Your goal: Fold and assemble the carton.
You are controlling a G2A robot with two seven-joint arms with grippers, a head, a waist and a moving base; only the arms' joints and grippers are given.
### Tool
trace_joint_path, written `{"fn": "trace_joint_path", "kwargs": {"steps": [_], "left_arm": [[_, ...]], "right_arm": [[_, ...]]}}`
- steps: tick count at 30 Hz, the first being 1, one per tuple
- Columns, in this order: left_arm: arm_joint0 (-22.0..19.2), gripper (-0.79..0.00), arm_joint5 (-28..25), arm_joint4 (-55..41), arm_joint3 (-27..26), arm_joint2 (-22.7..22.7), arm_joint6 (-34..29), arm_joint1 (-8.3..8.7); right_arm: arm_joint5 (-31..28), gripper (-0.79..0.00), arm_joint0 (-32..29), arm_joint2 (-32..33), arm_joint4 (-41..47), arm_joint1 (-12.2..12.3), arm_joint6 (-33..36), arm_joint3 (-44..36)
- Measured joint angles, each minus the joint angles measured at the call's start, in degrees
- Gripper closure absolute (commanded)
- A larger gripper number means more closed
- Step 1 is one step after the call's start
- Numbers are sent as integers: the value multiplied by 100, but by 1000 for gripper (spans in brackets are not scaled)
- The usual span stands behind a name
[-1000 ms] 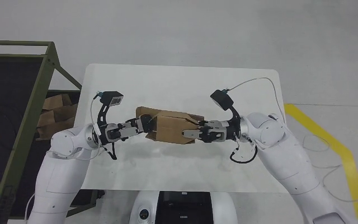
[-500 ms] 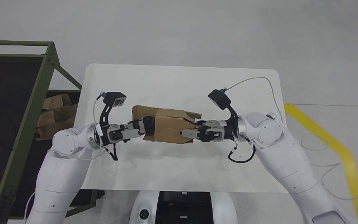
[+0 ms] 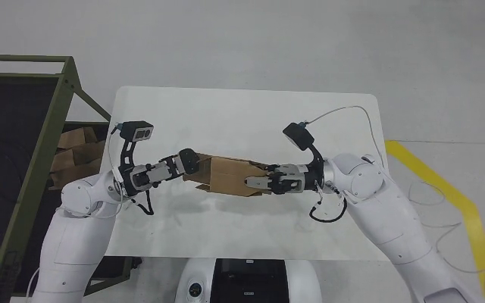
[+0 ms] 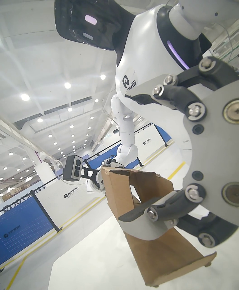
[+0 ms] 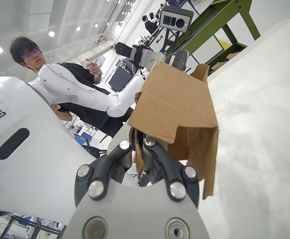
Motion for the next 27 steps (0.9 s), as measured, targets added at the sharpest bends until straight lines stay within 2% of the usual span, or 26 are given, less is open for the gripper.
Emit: {"fn": "trace_joint_path", "kwargs": {"steps": [10, 17, 27], "left_arm": [[224, -785, -20, -221, -6, -167, 19, 34], [228, -785, 186, 107, -67, 19, -186, 73], [106, -785, 291, 110, -34, 266, -291, 115]], "right_arm": [[-15, 0, -69, 45, -9, 27, -30, -50], [-17, 0, -53, 27, -3, 31, -39, -44], [25, 0, -9, 13, 10, 37, -37, -36]]}}
